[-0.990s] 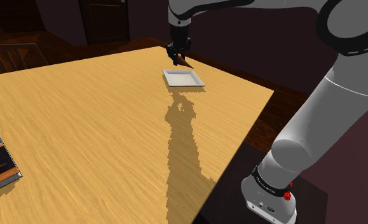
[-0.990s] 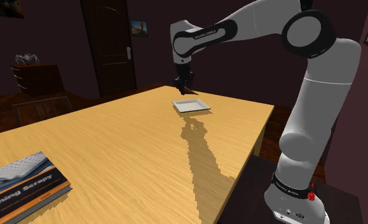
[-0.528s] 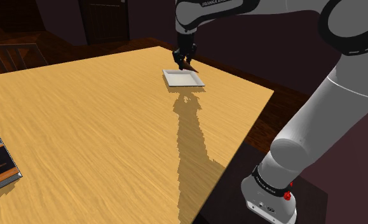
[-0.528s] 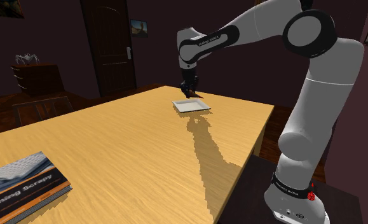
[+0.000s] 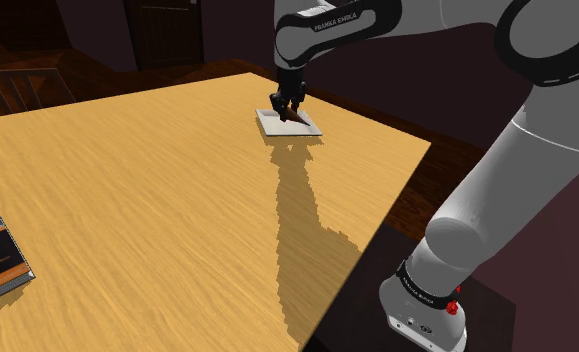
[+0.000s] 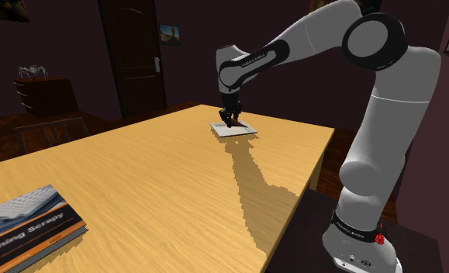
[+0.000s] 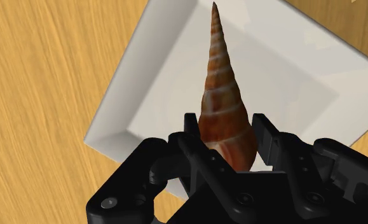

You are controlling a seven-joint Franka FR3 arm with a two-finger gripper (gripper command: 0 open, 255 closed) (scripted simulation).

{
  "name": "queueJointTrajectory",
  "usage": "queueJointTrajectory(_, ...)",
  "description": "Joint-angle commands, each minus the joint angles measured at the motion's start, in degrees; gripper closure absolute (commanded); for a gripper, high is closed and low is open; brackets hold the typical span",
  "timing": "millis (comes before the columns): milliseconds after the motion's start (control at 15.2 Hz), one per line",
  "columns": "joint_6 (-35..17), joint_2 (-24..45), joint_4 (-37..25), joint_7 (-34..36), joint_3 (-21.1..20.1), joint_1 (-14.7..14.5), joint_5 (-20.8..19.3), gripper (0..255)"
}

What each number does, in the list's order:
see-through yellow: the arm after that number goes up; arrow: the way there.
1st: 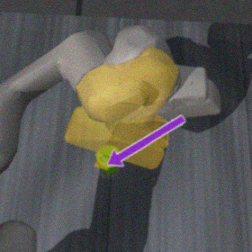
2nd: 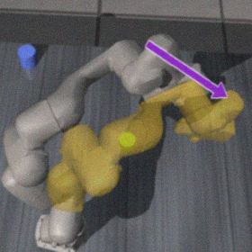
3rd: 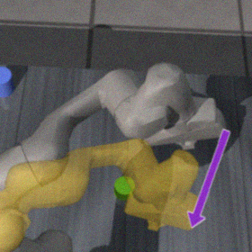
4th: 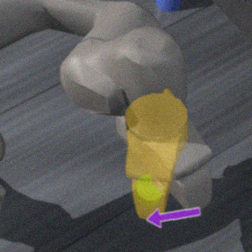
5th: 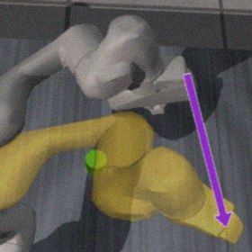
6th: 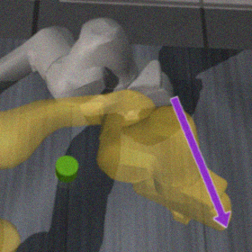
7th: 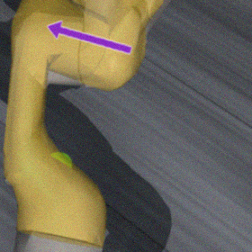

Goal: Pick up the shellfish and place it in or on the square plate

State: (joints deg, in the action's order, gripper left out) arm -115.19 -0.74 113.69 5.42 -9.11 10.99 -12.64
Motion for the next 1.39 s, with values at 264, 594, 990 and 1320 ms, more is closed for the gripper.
queueJointTrajectory(264,-0.41,0.05,0.33,0.10,0.00,0.00,-0.05,255)
queueJointTrajectory(594,-0.41,0.06,0.33,0.10,0.00,0.00,-0.05,0)
queueJointTrajectory(990,5.07,-1.30,-3.78,-0.34,-0.46,-0.45,0.66,0)
queueJointTrajectory(1320,6.53,-1.54,-4.98,-0.43,-0.58,-0.57,0.80,0)
